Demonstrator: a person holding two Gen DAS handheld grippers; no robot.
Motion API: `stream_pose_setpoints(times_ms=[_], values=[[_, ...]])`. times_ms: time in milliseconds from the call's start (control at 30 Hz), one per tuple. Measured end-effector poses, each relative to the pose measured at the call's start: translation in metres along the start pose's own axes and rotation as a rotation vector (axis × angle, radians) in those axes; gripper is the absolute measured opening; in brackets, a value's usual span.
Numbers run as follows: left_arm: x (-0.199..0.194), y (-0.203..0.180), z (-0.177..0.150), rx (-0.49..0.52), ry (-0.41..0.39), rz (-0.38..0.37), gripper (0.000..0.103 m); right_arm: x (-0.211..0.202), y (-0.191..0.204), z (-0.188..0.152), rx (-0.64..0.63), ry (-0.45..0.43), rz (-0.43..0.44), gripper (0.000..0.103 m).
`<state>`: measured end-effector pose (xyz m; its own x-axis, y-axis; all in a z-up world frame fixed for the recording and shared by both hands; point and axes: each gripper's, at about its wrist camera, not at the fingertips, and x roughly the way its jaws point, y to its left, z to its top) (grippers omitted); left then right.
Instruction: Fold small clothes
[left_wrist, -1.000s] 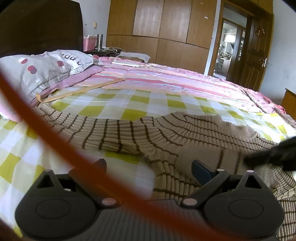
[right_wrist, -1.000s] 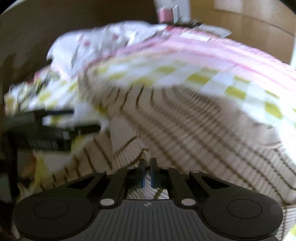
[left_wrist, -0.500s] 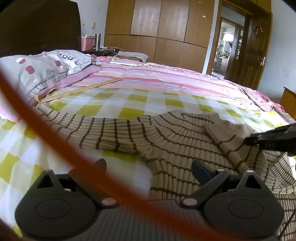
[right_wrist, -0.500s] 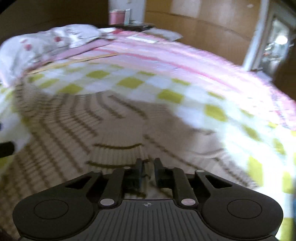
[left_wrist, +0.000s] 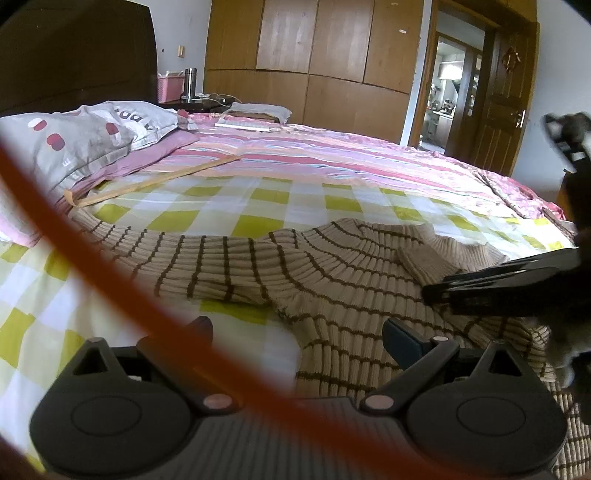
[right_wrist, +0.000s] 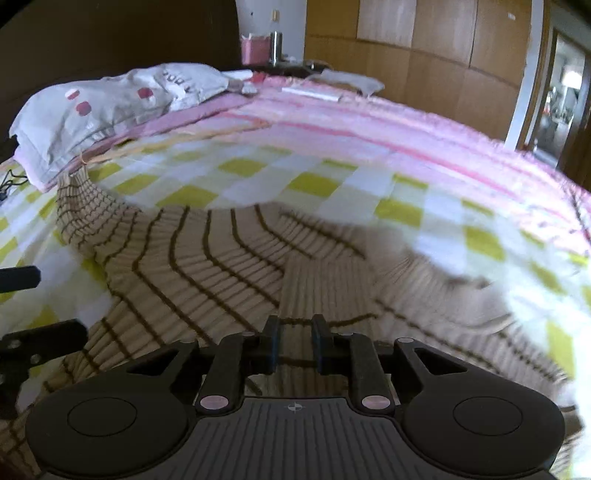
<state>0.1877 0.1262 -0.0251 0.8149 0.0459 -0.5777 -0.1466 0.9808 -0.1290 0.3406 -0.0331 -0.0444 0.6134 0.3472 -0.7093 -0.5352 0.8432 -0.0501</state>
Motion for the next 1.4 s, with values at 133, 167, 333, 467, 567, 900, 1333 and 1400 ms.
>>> stream_pose_setpoints(times_ms=[133,167,333,467,567,900,1333,1400], values=[[0.0,0.0,0.0,0.005,-0.001,-0.002,0.103,0.009,0.001,0.0,0.02,-0.007,-0.01,0.025],[0.0,0.0,0.0,0.004,0.0,-0.004,0.103,0.009,0.0,0.001,0.02,-0.008,-0.016,0.019],[-0.001,0.0,0.001,0.004,-0.01,-0.002,0.103,0.005,-0.002,0.005,0.045,-0.033,0.008,0.009],[0.001,0.0,0.0,0.001,-0.005,0.001,0.103,-0.013,0.013,0.006,0.0,-0.125,0.129,0.009],[0.002,-0.001,0.0,0.012,-0.002,0.006,0.103,-0.007,0.025,0.004,-0.044,-0.106,0.193,0.01],[0.003,0.0,-0.001,0.015,-0.007,0.016,0.103,-0.02,0.014,-0.01,0.05,-0.083,0.314,0.015],[0.008,-0.032,0.002,0.045,-0.021,-0.049,0.103,-0.093,-0.093,-0.103,0.333,-0.015,-0.181,0.015],[0.011,-0.041,0.005,0.073,-0.029,-0.046,0.103,-0.094,-0.103,-0.115,0.354,-0.018,-0.211,0.005]])
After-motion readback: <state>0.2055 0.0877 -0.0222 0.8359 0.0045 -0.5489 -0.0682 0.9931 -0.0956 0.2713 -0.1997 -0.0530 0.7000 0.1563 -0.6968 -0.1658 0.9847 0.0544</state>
